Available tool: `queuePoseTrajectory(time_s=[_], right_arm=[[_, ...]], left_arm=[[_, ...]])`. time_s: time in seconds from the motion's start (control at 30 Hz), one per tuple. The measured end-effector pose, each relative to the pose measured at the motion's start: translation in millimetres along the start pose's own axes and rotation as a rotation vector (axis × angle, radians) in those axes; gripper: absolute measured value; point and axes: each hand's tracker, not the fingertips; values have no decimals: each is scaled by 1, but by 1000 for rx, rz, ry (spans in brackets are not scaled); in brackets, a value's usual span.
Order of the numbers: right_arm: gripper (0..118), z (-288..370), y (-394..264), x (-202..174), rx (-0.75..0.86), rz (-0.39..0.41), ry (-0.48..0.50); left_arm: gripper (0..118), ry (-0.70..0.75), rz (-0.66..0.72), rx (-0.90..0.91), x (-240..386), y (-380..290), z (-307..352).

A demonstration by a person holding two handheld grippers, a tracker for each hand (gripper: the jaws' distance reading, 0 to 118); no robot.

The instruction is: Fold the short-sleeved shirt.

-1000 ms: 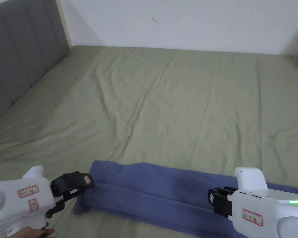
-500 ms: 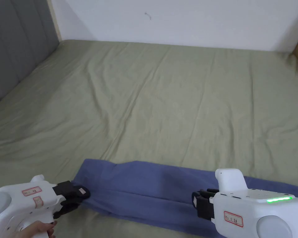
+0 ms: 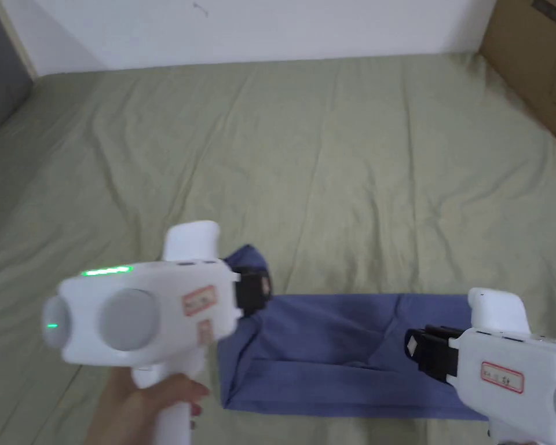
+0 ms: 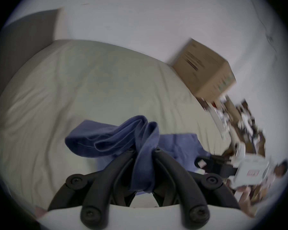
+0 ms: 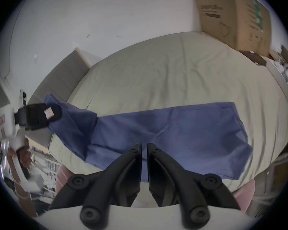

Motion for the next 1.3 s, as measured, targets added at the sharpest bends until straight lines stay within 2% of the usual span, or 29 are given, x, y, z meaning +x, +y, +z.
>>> queuePoseTrajectory(time_s=[0.03,0.07,0.1,0.17,0.2,0.3,0.5,0.53,0.57,0.63,0.67,0.77,0.9,1.07,1.2,1.3], right_arm=[[8,5,0,10,14,-28,-8],[8,9,-1,18,24,-53,-19],[8,12,-2,27,33,-79,-38],[8,18,-6,43,34,-128,-53],[8,21,-9,52,31,-156,-63],[8,30,-18,67,35,-198,-89],[8,34,-12,59,39,-135,-112],[8,32,-11,57,41,-134,-102],[8,31,-10,55,44,-137,-92],[8,27,-7,49,51,-144,-59],[8,26,-7,45,53,-143,-52],[8,22,-6,37,55,-135,-27],[8,17,-7,37,45,-126,-22],[8,16,-11,45,29,-138,-22],[8,19,-13,52,26,-143,-31],[8,18,-13,54,20,-141,-38]], left_arm=[[12,-40,-61,-41,17,-6,-20],[22,-73,-92,-85,28,-14,-37],[40,-104,-113,-124,38,-24,-56],[104,-135,-133,-218,49,-46,-91],[110,-103,-153,-298,51,-58,-109],[105,-82,-84,-352,43,-79,-119],[102,-175,213,-224,-6,-60,-60],[92,-181,251,-184,-13,-54,-47],[65,-167,264,-154,-19,-52,-39],[8,-51,250,-121,-28,-49,-30],[2,10,218,-115,-30,-49,-31],[1,28,195,-181,-36,-49,-47],[1,-52,251,-222,-22,-54,-84],[1,-155,183,-345,18,-74,-130],[1,-191,226,-356,32,-83,-135],[1,-213,196,-350,39,-79,-129]])
